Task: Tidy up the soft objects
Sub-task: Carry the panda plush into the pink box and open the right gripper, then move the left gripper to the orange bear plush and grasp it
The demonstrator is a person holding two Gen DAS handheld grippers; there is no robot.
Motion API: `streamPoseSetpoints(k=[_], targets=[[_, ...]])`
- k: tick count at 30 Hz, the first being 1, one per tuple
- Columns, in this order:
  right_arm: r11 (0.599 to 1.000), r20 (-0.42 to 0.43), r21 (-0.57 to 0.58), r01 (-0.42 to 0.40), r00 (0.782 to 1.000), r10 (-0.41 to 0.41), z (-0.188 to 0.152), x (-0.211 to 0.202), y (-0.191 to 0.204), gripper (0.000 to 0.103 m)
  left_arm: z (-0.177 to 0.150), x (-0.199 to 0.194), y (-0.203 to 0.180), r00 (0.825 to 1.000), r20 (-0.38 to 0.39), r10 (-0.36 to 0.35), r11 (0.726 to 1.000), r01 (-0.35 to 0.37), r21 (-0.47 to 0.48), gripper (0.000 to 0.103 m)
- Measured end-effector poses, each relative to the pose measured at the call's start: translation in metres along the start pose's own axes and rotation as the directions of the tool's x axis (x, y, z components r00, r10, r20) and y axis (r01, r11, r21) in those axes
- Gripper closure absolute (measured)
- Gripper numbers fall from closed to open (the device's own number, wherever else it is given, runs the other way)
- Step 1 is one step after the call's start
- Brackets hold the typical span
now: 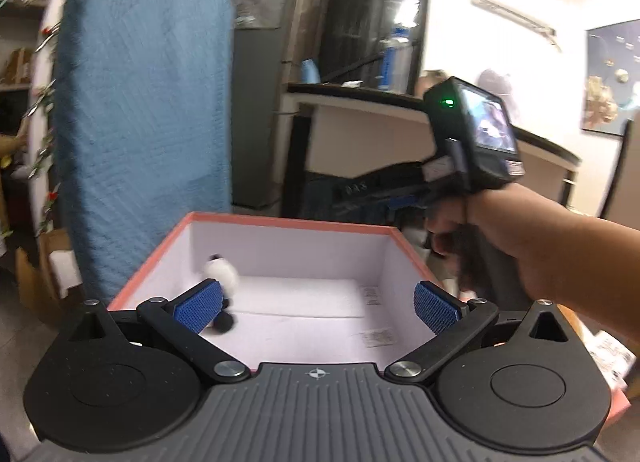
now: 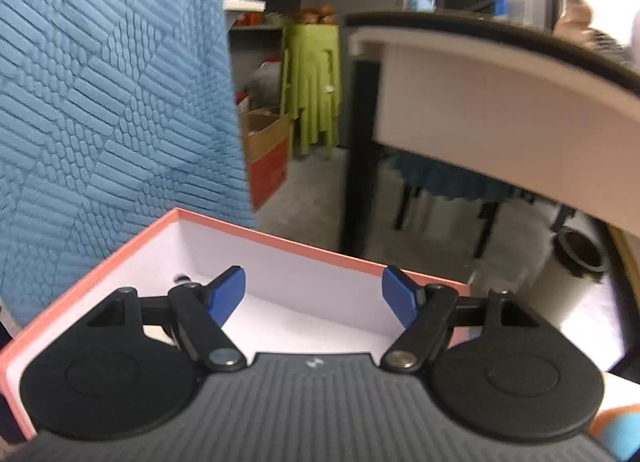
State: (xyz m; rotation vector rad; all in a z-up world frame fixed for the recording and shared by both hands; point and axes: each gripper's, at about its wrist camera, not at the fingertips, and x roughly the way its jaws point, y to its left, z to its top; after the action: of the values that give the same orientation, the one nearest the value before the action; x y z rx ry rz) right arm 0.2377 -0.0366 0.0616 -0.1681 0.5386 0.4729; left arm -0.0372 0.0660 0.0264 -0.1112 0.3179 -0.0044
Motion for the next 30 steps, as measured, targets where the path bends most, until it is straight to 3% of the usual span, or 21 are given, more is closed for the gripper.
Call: streamPoseSetpoints(k=[4,8,14,19,22,25,27,30], targets=[[0.997,0.034,0.043,0.057,0.998,-0.058,-0.048,-0.072,-0.019,0.027,-0.004,-0.002,-0.020,0.999,0.009,-0.036,0.999,0.036,0.023,0.000],[0.989,0.071,0.106,0.102,0.991,-0.110,-0.093,-0.108,-0.029,0.027,-0.006,0.001,-0.032,0.998,0.002,-0.058,0.998,0.058,0.024,0.000],[0.979,0.137,0.174,0.106,0.982,-0.131,-0.150,-0.161,-0.037,0.027,-0.011,0.008,-0.049,0.998,0.026,-0.062,0.998,0.062,0.027,0.000],[0.971,0.188,0.211,0.110,0.970,-0.151,-0.182,-0.178,-0.039,0.026,-0.018,0.025,-0.064,0.997,-0.056,-0.047,0.999,0.048,0.017,0.000],[0.959,0.213,0.258,0.120,0.961,-0.178,-0.197,-0.184,-0.045,0.019,-0.020,0.037,-0.074,0.995,-0.094,-0.024,0.998,0.029,0.059,0.000],[0.949,0.217,0.288,0.129,0.956,-0.196,-0.207,-0.188,-0.050,0.015,-0.023,0.043,-0.083,0.994,-0.106,-0.012,0.992,0.025,0.124,0.000],[0.943,0.227,0.300,0.144,0.949,-0.217,-0.213,-0.194,-0.052,0.008,-0.024,0.043,-0.085,0.995,-0.095,-0.021,0.991,0.034,0.131,0.000],[0.939,0.244,0.297,0.171,0.937,-0.248,-0.221,-0.205,-0.052,0.005,-0.022,0.043,-0.086,0.997,-0.071,-0.026,0.991,0.035,0.130,0.000]])
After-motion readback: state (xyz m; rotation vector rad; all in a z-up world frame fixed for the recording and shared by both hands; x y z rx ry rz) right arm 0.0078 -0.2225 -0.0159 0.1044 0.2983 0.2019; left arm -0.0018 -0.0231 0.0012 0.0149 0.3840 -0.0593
